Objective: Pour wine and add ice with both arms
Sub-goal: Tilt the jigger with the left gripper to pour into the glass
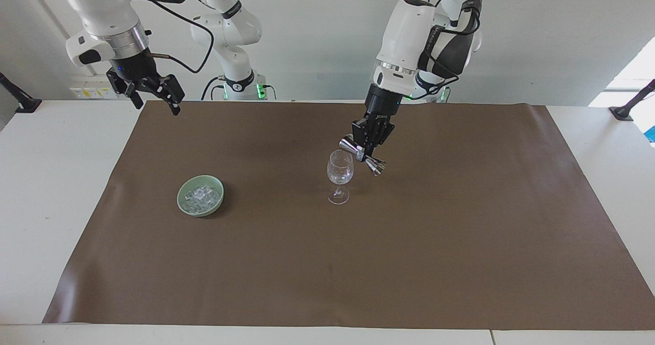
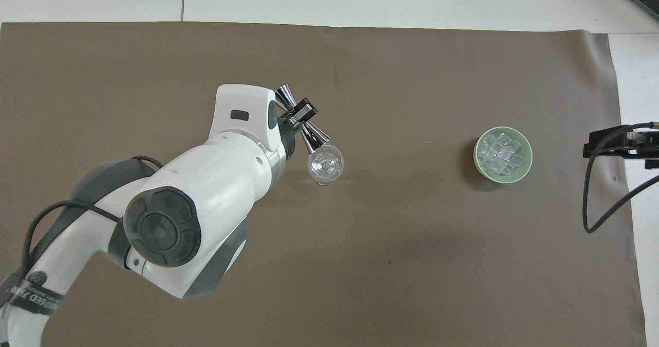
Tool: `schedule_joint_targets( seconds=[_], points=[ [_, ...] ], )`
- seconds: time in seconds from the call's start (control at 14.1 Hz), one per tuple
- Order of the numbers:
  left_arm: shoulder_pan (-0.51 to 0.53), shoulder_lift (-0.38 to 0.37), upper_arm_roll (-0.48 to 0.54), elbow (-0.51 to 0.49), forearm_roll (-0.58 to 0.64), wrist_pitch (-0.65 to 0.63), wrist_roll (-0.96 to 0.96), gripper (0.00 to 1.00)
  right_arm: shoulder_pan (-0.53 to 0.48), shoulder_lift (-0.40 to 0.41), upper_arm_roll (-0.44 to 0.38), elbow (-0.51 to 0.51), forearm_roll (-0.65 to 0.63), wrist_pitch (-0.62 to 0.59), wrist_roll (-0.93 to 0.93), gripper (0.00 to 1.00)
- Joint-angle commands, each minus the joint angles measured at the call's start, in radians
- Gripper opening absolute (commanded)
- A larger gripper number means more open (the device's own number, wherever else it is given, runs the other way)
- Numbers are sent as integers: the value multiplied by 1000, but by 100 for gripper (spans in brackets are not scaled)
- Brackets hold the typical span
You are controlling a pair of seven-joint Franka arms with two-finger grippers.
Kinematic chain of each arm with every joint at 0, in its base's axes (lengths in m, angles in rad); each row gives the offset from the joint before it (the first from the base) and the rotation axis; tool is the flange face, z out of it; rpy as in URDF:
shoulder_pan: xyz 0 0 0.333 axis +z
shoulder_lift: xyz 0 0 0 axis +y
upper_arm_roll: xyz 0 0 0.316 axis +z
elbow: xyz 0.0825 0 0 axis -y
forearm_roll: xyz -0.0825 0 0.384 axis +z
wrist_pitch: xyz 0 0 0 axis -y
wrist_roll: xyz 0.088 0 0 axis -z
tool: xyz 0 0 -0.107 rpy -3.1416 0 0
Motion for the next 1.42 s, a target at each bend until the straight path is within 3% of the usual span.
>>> schedule_joint_targets(
  seconds=[0.0,0.21,0.78,1.35],
  points=[
    [-29,6,15,29,77,-30,-21,0,-12,1,6,11,16,-20,-28,100],
    [-35,6,13,35,132,-28,-21,0,-12,1,8,10,18,-20,-28,100],
    [-32,26,7,44,102,-14,-21,0,-12,1,8,10,16,-20,-30,100],
    [26,13,9,7,-245,-33,-9,0,-24,-3,3,-1,59,-6,-136,100]
  ],
)
